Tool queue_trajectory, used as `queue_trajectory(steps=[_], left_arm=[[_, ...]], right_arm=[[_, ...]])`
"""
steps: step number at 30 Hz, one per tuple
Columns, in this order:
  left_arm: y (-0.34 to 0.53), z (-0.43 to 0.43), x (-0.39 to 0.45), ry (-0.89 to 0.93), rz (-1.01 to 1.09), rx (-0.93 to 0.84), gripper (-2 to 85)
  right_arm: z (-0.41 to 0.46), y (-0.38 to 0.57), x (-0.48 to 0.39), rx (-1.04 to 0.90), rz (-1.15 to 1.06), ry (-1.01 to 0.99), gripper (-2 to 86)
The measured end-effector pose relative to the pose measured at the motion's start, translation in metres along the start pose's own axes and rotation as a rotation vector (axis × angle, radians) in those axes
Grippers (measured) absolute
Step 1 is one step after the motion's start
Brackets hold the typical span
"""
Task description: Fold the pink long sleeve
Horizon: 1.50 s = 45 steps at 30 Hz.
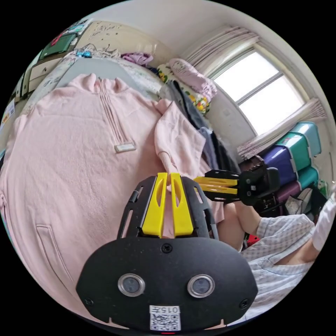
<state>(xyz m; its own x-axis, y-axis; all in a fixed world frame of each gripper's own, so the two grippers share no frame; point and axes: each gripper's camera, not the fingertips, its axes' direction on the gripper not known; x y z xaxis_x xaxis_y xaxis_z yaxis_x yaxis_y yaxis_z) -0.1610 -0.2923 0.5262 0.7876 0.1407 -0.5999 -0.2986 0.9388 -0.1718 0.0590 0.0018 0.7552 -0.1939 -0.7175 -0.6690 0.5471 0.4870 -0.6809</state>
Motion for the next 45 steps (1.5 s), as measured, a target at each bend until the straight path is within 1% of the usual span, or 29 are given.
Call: queue_trajectory(steps=[2,3,5,7,8,10,12,14,16,20,24,27,28,30,32,33,35,37,38,40,42,43,45], left_arm=[[0.012,-0.035,0.012,0.067,0.047,0.085,0.0],[0.016,-0.044,0.015,0.07,0.061,0.102,0.0],[0.034,-0.08,0.026,0.069,0.116,0.161,-0.1],[0.047,-0.1,0.033,0.066,0.159,0.171,-0.2],[0.055,-0.108,0.034,0.049,0.171,0.157,-0.2],[0.068,-0.114,0.031,0.033,0.176,0.129,-0.2],[0.081,-0.121,0.023,0.082,0.16,0.123,-0.2],[0.093,-0.133,0.018,0.141,0.149,0.15,-0.2],[0.098,-0.138,0.019,0.122,0.152,0.137,-0.2],[0.098,-0.13,0.023,0.065,0.162,0.031,0.1],[0.096,-0.125,0.024,0.011,0.14,-0.024,0.4],[0.095,-0.136,0.027,0.011,0.126,0.038,0.8],[0.095,-0.141,0.028,0.004,0.112,0.081,1.0],[0.092,-0.145,0.028,-0.013,0.082,0.147,1.4],[0.082,-0.138,0.033,-0.029,0.072,0.184,2.6],[0.079,-0.135,0.035,-0.034,0.07,0.184,3.1],[0.061,-0.114,0.043,-0.059,0.066,0.167,5.5],[0.042,-0.092,0.05,-0.077,0.064,0.129,6.8],[0.027,-0.077,0.054,-0.078,0.063,0.111,7.5],[0.001,-0.055,0.06,-0.062,0.056,0.111,8.3],[-0.028,-0.032,0.067,-0.056,0.055,0.11,9.2],[-0.051,-0.016,0.073,-0.072,0.066,0.094,10.0],[-0.092,0.009,0.082,-0.129,0.08,0.059,11.2]], right_arm=[[-0.022,0.003,0.001,0.13,-0.019,-0.084,-0.2],[-0.027,0.004,0.001,0.162,-0.025,-0.111,-0.2],[-0.042,0.005,-0.002,0.27,-0.062,-0.24,-0.3],[-0.047,0.004,-0.006,0.321,-0.091,-0.342,-0.4],[-0.045,0.0,-0.01,0.312,-0.102,-0.377,-0.4],[-0.038,-0.004,-0.017,0.281,-0.133,-0.382,-0.4],[-0.033,-0.007,-0.023,0.267,-0.175,-0.417,-0.3],[-0.032,-0.008,-0.025,0.294,-0.212,-0.487,-0.2],[-0.031,-0.008,-0.022,0.289,-0.214,-0.514,0.0],[-0.018,-0.005,-0.012,0.214,-0.212,-0.562,1.1],[-0.024,0.003,0.003,0.204,-0.231,-0.554,2.4],[-0.046,0.018,0.031,0.246,-0.211,-0.511,4.5],[-0.055,0.027,0.047,0.263,-0.177,-0.464,4.9],[-0.063,0.042,0.078,0.269,-0.073,-0.36,5.2],[-0.063,0.065,0.127,0.24,0.152,-0.211,5.7],[-0.061,0.073,0.139,0.227,0.217,-0.172,5.8],[-0.05,0.103,0.185,0.167,0.444,-0.054,6.5],[-0.04,0.126,0.212,0.129,0.561,0.001,7.2],[-0.035,0.135,0.226,0.09,0.609,0.013,7.5],[-0.03,0.147,0.24,0.085,0.651,0.028,7.8],[-0.021,0.151,0.248,0.048,0.636,-0.015,8.1],[-0.011,0.152,0.252,0.001,0.627,-0.043,8.3],[0.002,0.154,0.252,-0.033,0.613,-0.042,8.4]])
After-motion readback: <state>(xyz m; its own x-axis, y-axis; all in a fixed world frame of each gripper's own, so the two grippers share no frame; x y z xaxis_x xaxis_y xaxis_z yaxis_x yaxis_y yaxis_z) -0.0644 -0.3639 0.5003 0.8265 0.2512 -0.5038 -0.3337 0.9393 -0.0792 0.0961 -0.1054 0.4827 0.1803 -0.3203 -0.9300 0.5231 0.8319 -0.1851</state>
